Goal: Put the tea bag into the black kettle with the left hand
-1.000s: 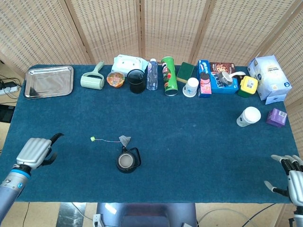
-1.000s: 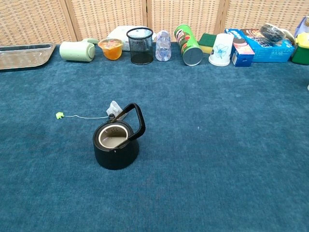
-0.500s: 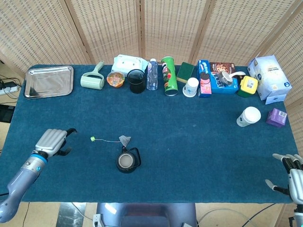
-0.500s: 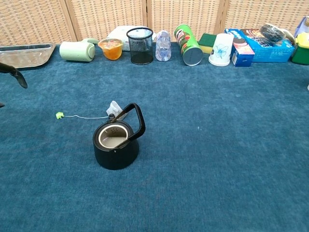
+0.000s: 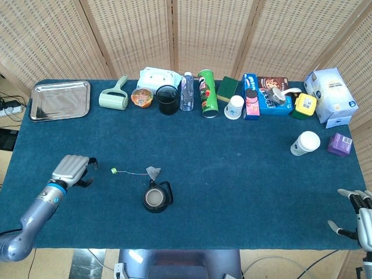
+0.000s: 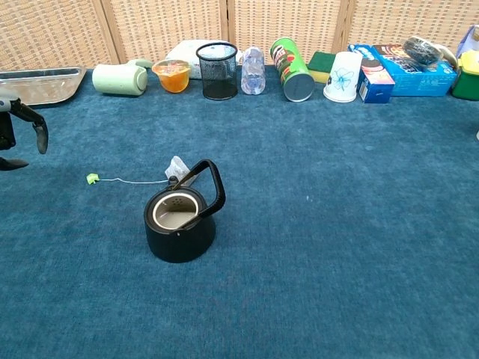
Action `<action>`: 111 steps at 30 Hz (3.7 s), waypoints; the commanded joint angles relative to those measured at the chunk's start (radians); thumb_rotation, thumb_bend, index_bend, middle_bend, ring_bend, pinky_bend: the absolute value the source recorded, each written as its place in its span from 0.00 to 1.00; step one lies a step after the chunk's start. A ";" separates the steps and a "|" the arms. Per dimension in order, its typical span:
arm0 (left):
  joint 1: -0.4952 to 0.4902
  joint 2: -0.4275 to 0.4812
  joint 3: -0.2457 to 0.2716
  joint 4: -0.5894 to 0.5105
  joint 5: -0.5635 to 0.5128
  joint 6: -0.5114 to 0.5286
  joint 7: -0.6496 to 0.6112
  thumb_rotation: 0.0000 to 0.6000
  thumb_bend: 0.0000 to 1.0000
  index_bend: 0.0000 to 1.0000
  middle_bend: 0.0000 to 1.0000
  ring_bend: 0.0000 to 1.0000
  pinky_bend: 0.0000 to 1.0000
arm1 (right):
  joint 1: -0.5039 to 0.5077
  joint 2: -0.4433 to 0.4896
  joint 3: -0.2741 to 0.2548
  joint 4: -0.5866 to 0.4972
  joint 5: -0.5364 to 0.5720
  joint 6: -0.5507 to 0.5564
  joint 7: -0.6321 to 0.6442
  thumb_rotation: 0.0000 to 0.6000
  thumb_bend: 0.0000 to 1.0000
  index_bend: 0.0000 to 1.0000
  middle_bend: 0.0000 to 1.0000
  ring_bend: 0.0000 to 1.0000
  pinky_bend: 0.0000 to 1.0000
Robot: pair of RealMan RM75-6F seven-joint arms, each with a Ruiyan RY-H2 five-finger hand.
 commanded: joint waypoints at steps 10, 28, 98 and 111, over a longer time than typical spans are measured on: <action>-0.074 -0.120 0.008 0.107 -0.091 0.010 0.058 1.00 0.40 0.43 0.96 0.97 0.88 | 0.003 -0.004 0.004 0.015 0.013 -0.016 0.015 1.00 0.19 0.25 0.29 0.19 0.11; -0.160 -0.247 0.042 0.225 -0.204 -0.015 0.136 1.00 0.40 0.43 0.96 0.97 0.88 | -0.007 -0.017 0.006 0.050 0.033 -0.027 0.046 1.00 0.19 0.25 0.29 0.19 0.12; -0.180 -0.360 0.071 0.282 -0.246 0.093 0.179 1.00 0.39 0.43 0.96 0.97 0.88 | -0.029 -0.038 0.014 0.130 0.049 -0.047 0.131 1.00 0.19 0.25 0.29 0.19 0.13; -0.180 -0.364 0.068 0.283 -0.257 0.081 0.206 1.00 0.41 0.44 0.96 0.97 0.88 | -0.034 -0.042 0.016 0.138 0.052 -0.048 0.140 1.00 0.19 0.25 0.29 0.19 0.13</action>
